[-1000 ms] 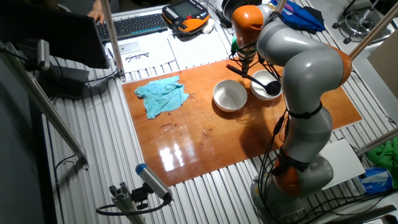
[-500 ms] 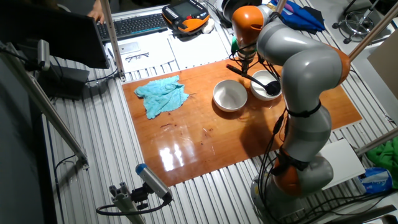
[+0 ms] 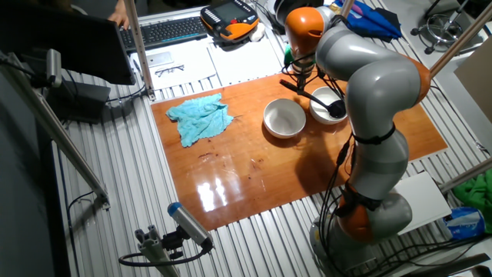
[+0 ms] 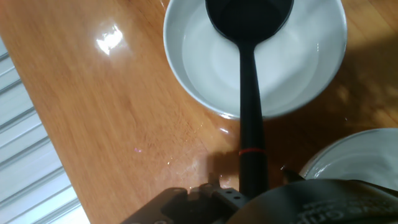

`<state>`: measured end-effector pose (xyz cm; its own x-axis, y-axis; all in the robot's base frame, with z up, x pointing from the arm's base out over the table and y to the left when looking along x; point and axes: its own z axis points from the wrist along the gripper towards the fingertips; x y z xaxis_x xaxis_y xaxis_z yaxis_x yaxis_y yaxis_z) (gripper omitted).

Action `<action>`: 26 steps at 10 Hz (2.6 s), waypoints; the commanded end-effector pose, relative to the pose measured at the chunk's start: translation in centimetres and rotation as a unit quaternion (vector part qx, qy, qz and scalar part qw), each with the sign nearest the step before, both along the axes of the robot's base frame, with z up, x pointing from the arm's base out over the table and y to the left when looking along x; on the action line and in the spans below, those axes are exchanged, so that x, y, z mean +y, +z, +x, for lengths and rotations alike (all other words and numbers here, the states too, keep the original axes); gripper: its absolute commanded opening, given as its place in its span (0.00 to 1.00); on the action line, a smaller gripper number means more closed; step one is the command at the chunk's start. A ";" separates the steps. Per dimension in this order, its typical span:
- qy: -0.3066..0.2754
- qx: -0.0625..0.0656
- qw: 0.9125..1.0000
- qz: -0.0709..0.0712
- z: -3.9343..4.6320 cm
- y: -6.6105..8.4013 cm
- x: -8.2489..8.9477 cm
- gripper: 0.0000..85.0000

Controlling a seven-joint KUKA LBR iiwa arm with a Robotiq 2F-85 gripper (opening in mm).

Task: Scoop water with a large spoon from one bowl to another

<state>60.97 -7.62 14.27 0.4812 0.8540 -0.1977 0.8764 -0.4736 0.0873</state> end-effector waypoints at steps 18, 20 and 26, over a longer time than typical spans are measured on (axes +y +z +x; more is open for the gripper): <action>-0.002 0.003 1.000 0.001 0.39 0.9 3.1 0.60; -0.007 0.006 1.000 0.005 0.91 1.4 2.8 0.40; -0.018 0.010 1.000 -0.003 1.20 1.0 3.2 0.60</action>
<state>62.16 -4.39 15.25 0.5079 0.8350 -0.2118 0.8601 -0.5049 0.0720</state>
